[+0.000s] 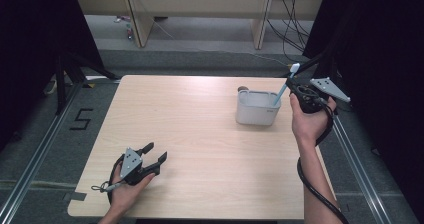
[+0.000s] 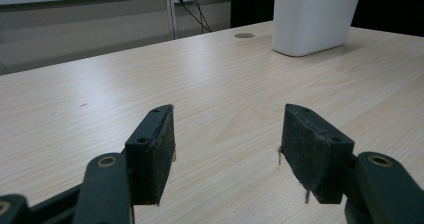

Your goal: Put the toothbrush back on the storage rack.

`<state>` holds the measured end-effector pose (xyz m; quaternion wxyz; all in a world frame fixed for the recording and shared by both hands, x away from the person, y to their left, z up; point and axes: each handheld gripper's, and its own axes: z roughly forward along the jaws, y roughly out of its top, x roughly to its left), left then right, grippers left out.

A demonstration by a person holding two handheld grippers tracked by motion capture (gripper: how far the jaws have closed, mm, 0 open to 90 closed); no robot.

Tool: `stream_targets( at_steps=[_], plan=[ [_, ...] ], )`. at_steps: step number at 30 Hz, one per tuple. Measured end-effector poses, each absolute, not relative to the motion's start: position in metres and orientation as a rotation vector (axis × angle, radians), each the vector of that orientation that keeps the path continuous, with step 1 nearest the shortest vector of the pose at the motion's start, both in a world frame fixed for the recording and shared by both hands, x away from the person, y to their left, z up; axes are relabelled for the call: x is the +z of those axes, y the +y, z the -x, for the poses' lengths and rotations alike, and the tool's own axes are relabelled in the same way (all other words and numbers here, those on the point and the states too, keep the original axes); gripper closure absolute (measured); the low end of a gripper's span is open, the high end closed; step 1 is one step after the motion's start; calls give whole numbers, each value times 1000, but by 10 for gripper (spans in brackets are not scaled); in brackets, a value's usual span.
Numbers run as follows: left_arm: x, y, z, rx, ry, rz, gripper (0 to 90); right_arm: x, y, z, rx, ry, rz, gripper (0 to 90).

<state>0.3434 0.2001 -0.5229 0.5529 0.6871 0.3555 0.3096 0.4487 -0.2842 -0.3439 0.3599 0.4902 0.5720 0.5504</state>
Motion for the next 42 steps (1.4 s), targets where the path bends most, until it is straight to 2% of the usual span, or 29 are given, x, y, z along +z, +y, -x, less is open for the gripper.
stream_targets(
  at_steps=[42],
  plan=[
    [-523,201,-344,727,845,-1618,377,-370,-288,-482,1341,1473,-1318,859]
  ],
)
